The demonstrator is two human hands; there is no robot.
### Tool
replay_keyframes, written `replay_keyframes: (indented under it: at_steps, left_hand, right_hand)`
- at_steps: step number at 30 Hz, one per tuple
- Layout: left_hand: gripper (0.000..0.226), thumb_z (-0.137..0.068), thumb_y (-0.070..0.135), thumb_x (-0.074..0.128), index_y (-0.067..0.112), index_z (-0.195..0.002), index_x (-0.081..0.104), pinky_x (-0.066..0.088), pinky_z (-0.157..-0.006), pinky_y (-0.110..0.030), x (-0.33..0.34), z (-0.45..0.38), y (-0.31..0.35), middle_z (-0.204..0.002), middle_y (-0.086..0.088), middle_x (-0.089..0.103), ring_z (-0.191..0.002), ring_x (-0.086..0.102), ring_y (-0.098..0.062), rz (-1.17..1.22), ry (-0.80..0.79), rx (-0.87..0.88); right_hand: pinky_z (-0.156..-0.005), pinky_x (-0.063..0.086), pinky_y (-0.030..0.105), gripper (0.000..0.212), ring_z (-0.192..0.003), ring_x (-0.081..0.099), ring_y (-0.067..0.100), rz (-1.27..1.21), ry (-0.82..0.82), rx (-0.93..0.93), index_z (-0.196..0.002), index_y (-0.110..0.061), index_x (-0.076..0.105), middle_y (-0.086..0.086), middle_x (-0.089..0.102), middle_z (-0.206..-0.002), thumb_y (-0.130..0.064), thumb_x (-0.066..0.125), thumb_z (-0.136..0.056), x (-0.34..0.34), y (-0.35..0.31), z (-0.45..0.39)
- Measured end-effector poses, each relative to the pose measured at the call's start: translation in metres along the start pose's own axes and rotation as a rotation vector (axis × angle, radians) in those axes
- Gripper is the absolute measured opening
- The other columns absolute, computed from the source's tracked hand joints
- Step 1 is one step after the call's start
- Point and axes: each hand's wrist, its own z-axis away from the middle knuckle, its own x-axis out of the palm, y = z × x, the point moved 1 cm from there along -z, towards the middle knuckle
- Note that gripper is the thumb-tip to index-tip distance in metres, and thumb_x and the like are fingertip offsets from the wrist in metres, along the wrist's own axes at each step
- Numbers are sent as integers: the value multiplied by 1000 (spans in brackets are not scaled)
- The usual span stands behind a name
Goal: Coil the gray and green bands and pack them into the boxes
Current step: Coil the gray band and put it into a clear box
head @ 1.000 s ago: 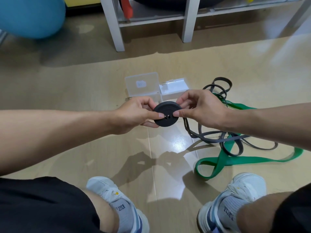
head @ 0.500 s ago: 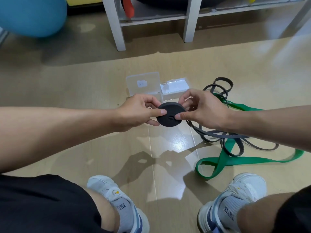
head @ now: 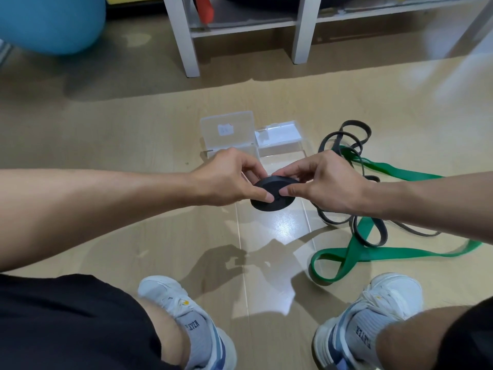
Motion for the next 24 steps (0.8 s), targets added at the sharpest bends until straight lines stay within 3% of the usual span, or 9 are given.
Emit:
replay_keyframes:
  at_steps: [4,7,11,16,19,21,24]
  left_hand:
    - [19,-72,30,92,23,-81,77,59,-69,-39,0,0,1,-75,2,77,-61,67,-7,3,14,20]
    - [17,-75,24,90,17,-81,76,61,-75,-49,1,0,-1,-72,1,76,-63,67,-14,22,29,12]
    - [17,-81,17,86,10,-83,71,62,-80,-55,1,0,-7,-69,3,72,-69,70,-19,167,53,-35]
    - [17,-87,11,80,10,-86,63,63,-85,-49,1,1,-12,-94,-14,72,-93,75,-29,276,20,-54]
    - [22,-84,18,83,15,-97,64,64,-82,-47,4,0,-9,-94,-4,72,-88,75,-21,211,-43,-53]
    - [26,-81,25,86,21,-100,69,65,-75,-47,5,0,-3,-88,6,74,-82,74,-17,112,-43,-16]
    - [15,-81,21,85,16,-88,73,63,-75,-51,5,-3,3,-73,4,73,-69,71,-21,59,-6,22]
  right_hand:
    - [-85,58,40,28,-80,73,15,11,-34,-12,-97,-32,72,-14,78,-80,-22,89,-76,4,-4,2]
    - [-83,58,46,33,-79,72,23,-11,-43,2,-88,-23,64,-10,78,-78,-23,92,-71,4,-5,-1]
    - [-78,57,40,40,-75,72,21,-63,-4,21,-88,-19,59,-5,77,-79,-23,93,-70,-1,-2,-6]
    - [-68,53,22,28,-63,63,7,-93,23,24,-81,-21,65,-9,69,-71,-15,91,-73,-3,6,-10]
    - [-66,54,21,23,-66,68,8,-37,21,-2,-81,-26,68,-11,73,-74,-16,88,-76,0,4,-6]
    - [-74,56,26,19,-77,72,13,11,2,-38,-84,-28,70,-10,77,-81,-17,86,-79,3,0,-4]
    - [-80,56,25,18,-82,72,10,12,-10,-75,-90,-30,72,-11,77,-84,-17,83,-83,4,-3,-1]
